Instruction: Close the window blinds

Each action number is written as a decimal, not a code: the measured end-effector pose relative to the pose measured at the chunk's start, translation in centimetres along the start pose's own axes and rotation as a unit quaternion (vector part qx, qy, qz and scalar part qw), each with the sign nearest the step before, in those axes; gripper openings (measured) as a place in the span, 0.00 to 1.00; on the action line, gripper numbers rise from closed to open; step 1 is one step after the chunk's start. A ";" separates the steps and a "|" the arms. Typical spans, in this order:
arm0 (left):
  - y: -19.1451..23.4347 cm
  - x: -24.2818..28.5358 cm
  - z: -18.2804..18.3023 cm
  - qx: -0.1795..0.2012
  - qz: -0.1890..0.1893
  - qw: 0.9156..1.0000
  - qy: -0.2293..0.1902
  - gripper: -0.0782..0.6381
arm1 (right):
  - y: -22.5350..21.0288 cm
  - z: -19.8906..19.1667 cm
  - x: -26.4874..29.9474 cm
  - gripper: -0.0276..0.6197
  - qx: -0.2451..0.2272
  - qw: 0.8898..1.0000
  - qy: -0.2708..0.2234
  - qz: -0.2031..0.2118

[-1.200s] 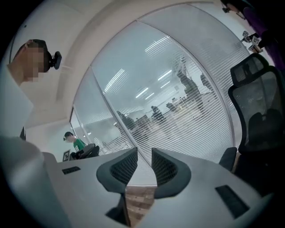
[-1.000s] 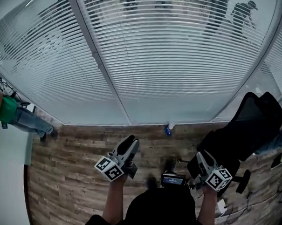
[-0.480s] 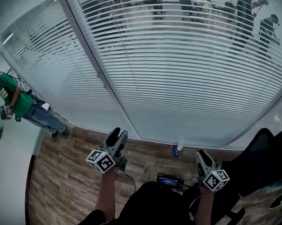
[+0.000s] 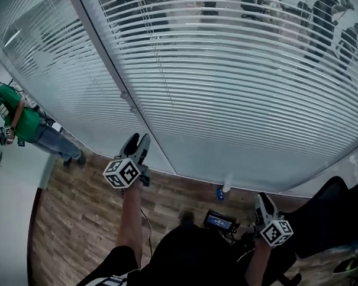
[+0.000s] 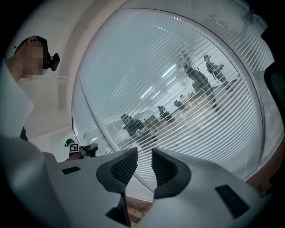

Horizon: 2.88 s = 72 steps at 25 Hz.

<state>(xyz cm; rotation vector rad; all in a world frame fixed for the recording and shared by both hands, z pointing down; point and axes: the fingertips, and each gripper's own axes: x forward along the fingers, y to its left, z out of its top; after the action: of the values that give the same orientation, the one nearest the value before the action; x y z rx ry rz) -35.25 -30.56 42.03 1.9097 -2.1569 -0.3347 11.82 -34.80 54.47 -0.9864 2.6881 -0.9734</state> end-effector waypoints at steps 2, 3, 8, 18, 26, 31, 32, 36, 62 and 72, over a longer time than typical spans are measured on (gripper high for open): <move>2.0 1.6 0.4 0.007 0.021 1.000 0.001 0.41 | -0.3 1.1 0.2 0.20 -0.003 1.000 -0.013 -0.012; 3.0 2.4 0.5 0.010 0.032 0.999 0.001 0.41 | -0.5 1.7 0.4 0.20 -0.005 1.000 -0.017 -0.018; 7.1 5.2 1.0 0.028 0.071 0.997 0.013 0.41 | -0.6 2.4 1.3 0.20 -0.009 0.999 -0.027 -0.033; 10.9 8.2 -0.4 0.065 0.104 0.992 0.042 0.41 | -0.4 2.0 1.5 0.20 -0.014 0.998 -0.018 -0.065; 11.3 9.2 0.0 0.088 0.110 0.989 0.048 0.34 | 0.0 2.3 2.0 0.20 -0.017 0.997 -0.018 -0.071; 11.8 9.2 -0.2 0.103 0.120 0.986 0.055 0.30 | -0.4 2.1 2.0 0.20 -0.016 0.997 -0.019 -0.076; 11.9 9.3 -0.2 0.114 0.123 0.984 0.059 0.30 | -0.4 2.1 2.0 0.20 -0.015 0.997 -0.018 -0.076; 11.7 9.5 0.0 0.190 0.143 0.968 0.083 0.30 | -0.2 2.1 1.9 0.20 -0.015 0.997 -0.016 -0.077; 12.2 9.2 0.0 0.029 0.126 0.990 0.049 0.30 | 0.4 1.2 0.0 0.20 -0.014 0.996 -0.021 -0.081; 12.7 9.5 -1.3 0.391 0.219 0.880 0.158 0.29 | 0.1 1.0 -0.5 0.20 -0.014 0.996 -0.019 -0.084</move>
<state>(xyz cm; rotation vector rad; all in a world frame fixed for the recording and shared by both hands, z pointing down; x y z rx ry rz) -47.86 -38.46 47.68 1.5125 -2.5851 1.0019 12.46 -34.93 53.57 -1.2413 2.6279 -0.9375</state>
